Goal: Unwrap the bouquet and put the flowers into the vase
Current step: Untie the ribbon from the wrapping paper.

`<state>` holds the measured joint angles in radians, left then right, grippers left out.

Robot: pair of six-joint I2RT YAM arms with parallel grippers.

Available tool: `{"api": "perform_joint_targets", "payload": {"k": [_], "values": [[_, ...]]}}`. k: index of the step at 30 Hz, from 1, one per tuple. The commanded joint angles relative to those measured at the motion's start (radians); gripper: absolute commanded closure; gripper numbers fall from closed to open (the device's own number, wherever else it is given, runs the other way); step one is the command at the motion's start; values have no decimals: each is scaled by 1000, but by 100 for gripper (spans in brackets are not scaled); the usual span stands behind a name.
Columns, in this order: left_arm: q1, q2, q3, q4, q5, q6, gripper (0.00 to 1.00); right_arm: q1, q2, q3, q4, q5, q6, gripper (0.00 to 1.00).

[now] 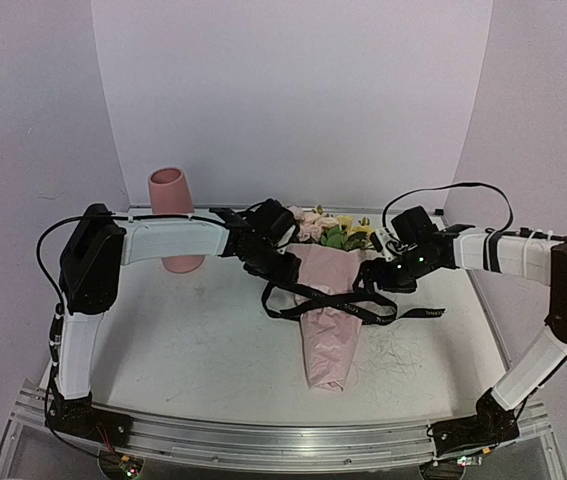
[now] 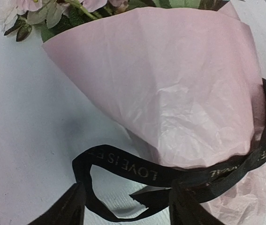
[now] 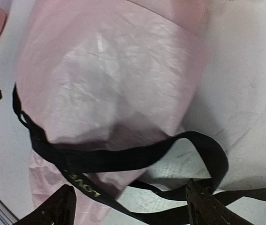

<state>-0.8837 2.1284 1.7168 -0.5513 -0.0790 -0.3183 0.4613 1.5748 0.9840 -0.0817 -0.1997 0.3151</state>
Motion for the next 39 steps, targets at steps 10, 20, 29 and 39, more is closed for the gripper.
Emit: {"api": "perform_joint_targets", "payload": {"k": [10,20,29,39], "values": [[-11,-4,48,23,131,-45,26,106,162,155,-89,86,12,2],[-23,55,72,2,-15,-86,22,107,197,171,-143,244,46,18],[-23,84,91,2,16,-85,22,99,188,162,-192,414,55,24],[-19,83,88,-73,-153,-147,26,-33,179,154,-255,514,93,25]]}}
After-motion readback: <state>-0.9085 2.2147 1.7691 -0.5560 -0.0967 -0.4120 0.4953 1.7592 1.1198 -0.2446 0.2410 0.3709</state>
